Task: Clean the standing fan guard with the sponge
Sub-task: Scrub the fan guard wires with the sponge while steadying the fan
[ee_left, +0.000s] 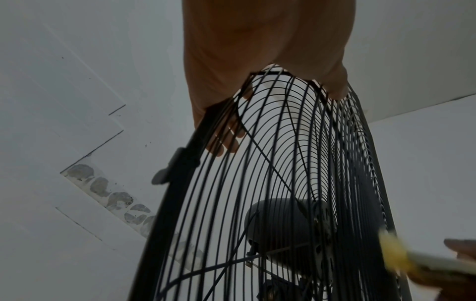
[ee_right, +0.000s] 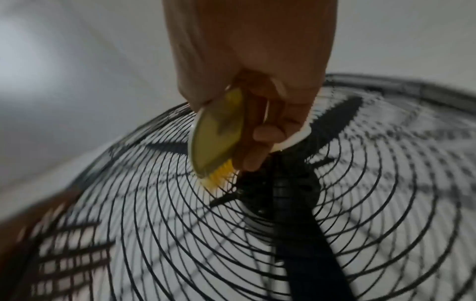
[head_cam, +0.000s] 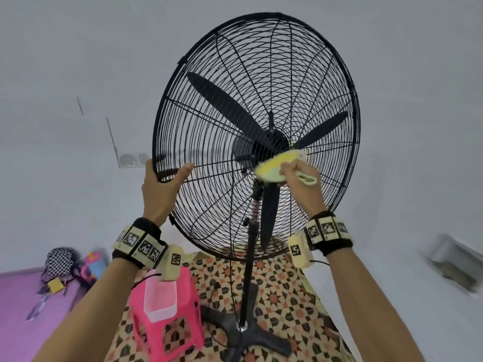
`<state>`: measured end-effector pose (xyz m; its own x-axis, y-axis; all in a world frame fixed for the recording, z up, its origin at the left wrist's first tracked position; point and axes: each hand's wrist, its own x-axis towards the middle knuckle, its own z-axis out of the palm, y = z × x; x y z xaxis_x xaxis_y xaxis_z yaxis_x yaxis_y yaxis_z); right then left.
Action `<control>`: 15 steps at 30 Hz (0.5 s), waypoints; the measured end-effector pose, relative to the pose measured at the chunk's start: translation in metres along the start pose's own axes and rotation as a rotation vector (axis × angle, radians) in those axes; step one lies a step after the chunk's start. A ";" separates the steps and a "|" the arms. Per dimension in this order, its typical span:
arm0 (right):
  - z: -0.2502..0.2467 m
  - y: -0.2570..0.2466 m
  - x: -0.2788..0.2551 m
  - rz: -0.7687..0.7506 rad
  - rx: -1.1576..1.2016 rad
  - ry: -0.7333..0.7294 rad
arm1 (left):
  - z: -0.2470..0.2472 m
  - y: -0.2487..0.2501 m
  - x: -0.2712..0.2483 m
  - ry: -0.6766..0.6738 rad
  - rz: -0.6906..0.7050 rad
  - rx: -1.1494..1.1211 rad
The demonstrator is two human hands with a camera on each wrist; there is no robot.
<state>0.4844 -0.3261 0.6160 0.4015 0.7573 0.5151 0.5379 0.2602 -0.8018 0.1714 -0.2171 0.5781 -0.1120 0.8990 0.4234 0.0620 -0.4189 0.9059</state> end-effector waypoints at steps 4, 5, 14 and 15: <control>-0.012 0.002 -0.002 0.040 -0.058 -0.020 | 0.002 0.000 0.000 0.007 0.005 -0.003; -0.015 -0.003 -0.002 0.023 -0.031 0.003 | 0.003 -0.001 0.000 0.007 0.008 -0.005; -0.012 0.002 0.003 0.094 -0.092 0.028 | 0.002 0.003 -0.002 0.005 -0.001 -0.008; -0.016 -0.001 0.004 0.053 -0.071 0.039 | 0.002 0.002 -0.002 0.002 0.000 -0.007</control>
<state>0.4972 -0.3326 0.6232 0.4584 0.7446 0.4852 0.5659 0.1764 -0.8054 0.1734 -0.2193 0.5796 -0.1140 0.8986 0.4238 0.0552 -0.4202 0.9058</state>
